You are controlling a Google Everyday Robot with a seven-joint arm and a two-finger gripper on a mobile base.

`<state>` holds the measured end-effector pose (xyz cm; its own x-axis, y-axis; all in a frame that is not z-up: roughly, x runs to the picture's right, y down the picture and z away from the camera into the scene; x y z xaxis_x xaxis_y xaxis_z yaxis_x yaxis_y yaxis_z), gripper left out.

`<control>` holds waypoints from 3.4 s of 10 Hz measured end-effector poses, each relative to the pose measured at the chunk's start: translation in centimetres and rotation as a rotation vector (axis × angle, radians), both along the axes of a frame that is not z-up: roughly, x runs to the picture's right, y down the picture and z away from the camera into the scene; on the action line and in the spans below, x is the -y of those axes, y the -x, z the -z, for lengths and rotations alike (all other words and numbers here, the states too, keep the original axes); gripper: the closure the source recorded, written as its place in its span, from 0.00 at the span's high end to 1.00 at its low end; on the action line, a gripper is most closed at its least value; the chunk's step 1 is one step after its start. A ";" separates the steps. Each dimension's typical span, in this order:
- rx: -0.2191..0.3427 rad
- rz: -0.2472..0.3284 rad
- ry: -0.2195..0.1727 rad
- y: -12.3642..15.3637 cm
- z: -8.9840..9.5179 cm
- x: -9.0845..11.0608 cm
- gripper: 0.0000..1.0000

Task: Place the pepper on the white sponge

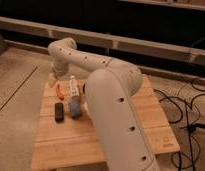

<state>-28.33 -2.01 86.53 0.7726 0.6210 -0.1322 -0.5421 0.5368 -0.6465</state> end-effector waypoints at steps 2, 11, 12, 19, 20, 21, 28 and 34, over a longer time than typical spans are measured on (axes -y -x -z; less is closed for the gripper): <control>-0.020 0.048 0.038 0.8 -2.0 -1.8 0.65; -0.225 0.027 0.207 0.4 -10.1 -4.1 0.65; -0.243 0.026 0.228 0.0 -10.5 -4.6 0.65; -0.265 0.063 0.284 -0.5 -11.0 -6.0 0.01; -0.266 0.074 0.267 -0.5 -10.6 -5.3 0.00; -0.265 0.084 0.254 -0.3 -10.2 -4.7 0.00; -0.223 0.187 0.199 1.3 -6.5 -2.0 0.00; -0.222 0.186 0.200 1.3 -6.5 -2.0 0.00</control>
